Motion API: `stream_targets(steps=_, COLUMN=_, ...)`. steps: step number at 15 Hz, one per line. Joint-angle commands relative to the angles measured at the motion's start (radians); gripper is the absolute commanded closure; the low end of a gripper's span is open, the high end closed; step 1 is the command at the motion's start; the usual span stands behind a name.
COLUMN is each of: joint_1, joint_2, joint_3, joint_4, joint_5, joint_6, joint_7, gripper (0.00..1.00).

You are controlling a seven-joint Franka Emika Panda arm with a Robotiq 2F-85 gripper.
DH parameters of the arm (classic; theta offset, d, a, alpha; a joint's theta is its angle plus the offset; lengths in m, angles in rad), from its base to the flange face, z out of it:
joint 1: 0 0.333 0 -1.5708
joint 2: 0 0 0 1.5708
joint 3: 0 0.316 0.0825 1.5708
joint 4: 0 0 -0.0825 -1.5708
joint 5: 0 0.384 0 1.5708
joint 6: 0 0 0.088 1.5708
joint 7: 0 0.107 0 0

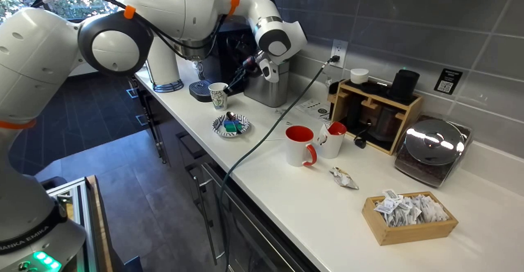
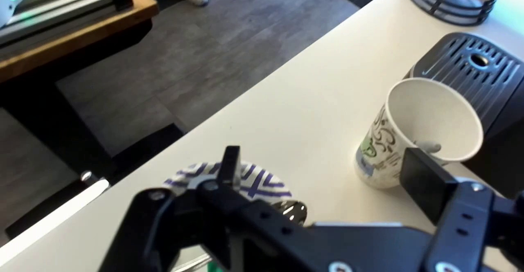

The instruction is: Put the spoon inside the cup

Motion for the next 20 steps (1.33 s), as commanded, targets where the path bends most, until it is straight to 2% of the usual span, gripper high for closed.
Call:
stream_targets(steps=1, joint_1=0.026, joint_2=-0.146, joint_3=-0.038, joint_4=-0.168, joint_5=-0.101, joint_6=0.132, joint_7=-0.189, gripper=0.0)
stream_targets(steps=3, joint_1=0.023, joint_2=-0.235, joint_3=-0.051, joint_4=-0.267, joint_5=-0.111, joint_6=0.216, joint_7=-0.296, gripper=0.0)
stream_targets(steps=4, joint_1=-0.005, joint_2=-0.27, joint_3=-0.013, joint_4=-0.304, joint_5=-0.137, joint_6=0.268, joint_7=-0.332, gripper=0.0)
stream_targets(steps=5, joint_1=-0.016, joint_2=-0.308, joint_3=-0.007, joint_4=-0.346, joint_5=-0.135, joint_6=0.313, joint_7=-0.376, gripper=0.0)
stream_targets(steps=8, joint_1=-0.042, joint_2=-0.415, joint_3=0.012, joint_4=-0.474, joint_5=-0.089, joint_6=0.425, joint_7=-0.424, gripper=0.0)
stream_targets(steps=10, joint_1=-0.046, joint_2=-0.487, joint_3=0.019, joint_4=-0.562, joint_5=-0.061, joint_6=0.474, joint_7=-0.416, gripper=0.0)
stream_targets(steps=14, joint_1=-0.021, joint_2=-0.639, joint_3=0.015, joint_4=-0.743, joint_5=-0.019, joint_6=0.58, joint_7=-0.266, gripper=0.0)
stream_targets(steps=16, joint_1=-0.012, joint_2=-0.714, joint_3=0.017, joint_4=-0.838, joint_5=0.001, joint_6=0.677, joint_7=-0.207, gripper=0.0)
stream_targets(steps=18, joint_1=-0.013, joint_2=-0.786, joint_3=0.024, joint_4=-0.936, joint_5=0.057, joint_6=0.806, joint_7=-0.23, gripper=0.0)
stream_targets(steps=19, joint_1=-0.022, joint_2=-0.679, joint_3=0.024, joint_4=-0.787, joint_5=0.013, joint_6=0.695, joint_7=-0.233, gripper=0.0)
stream_targets(steps=20, joint_1=-0.021, joint_2=-0.703, joint_3=0.025, joint_4=-0.814, joint_5=0.016, joint_6=0.714, joint_7=-0.234, gripper=0.0)
